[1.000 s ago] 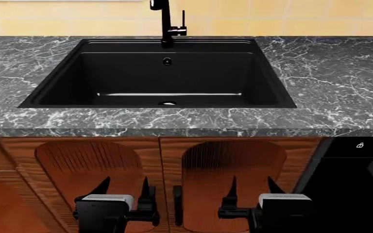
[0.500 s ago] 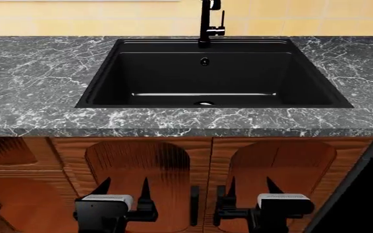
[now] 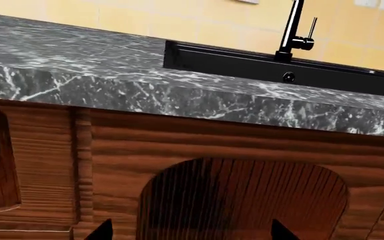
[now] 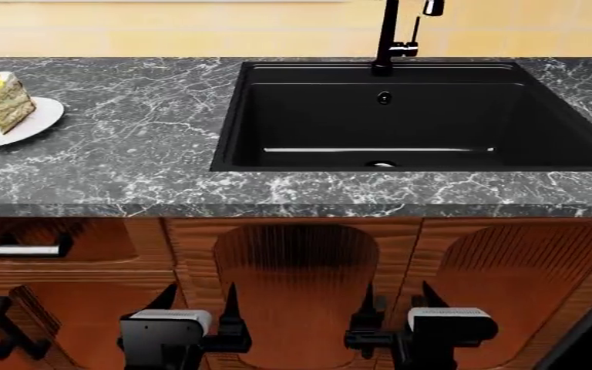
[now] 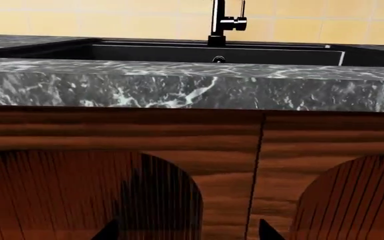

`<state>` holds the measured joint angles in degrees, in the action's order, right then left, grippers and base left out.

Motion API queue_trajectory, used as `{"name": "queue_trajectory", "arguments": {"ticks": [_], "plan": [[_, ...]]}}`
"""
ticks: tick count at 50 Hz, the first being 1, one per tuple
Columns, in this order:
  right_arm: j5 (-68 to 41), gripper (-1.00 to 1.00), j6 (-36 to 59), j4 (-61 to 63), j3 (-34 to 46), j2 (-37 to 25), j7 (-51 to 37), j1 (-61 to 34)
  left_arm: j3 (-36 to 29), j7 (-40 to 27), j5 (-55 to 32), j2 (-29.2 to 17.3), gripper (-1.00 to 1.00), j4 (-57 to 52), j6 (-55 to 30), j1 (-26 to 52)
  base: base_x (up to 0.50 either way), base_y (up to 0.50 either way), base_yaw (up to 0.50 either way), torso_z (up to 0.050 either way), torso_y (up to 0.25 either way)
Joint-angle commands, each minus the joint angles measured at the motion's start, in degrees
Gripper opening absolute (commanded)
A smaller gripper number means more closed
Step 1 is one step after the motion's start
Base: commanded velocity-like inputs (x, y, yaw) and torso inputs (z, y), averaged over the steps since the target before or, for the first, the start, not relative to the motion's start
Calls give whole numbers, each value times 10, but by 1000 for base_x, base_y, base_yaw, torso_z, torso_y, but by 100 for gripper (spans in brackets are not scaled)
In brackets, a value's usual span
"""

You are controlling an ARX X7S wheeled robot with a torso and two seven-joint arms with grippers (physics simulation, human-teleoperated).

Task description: Move the dessert items from the plate to the tray.

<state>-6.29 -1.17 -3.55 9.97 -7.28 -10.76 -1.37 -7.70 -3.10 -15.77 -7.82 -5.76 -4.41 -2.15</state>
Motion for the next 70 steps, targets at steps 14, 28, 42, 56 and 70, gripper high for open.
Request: {"name": "queue_trajectory", "arguments": {"ticks": [14,28,42,56,70], "plan": [[-7,100,3,3,12,-10,-11,-2,-11,-8,-11,-10,100,-1,1,2,0,500,0,0,0],[-13,100,1,-1,19,-12,-15,-4,-15,-13,-19,-14,100,0,3,2,0,500,0,0,0],[-16,100,0,-4,24,-16,-20,-5,-19,-16,-24,-17,100,4,5,3,0,500,0,0,0],[-16,100,5,-1,31,-21,-26,-8,-23,-21,-31,-22,100,1,1,7,0,500,0,0,0],[-20,100,4,-6,37,-24,-29,-10,-28,-23,-35,-24,100,6,4,8,0,500,0,0,0]]}}
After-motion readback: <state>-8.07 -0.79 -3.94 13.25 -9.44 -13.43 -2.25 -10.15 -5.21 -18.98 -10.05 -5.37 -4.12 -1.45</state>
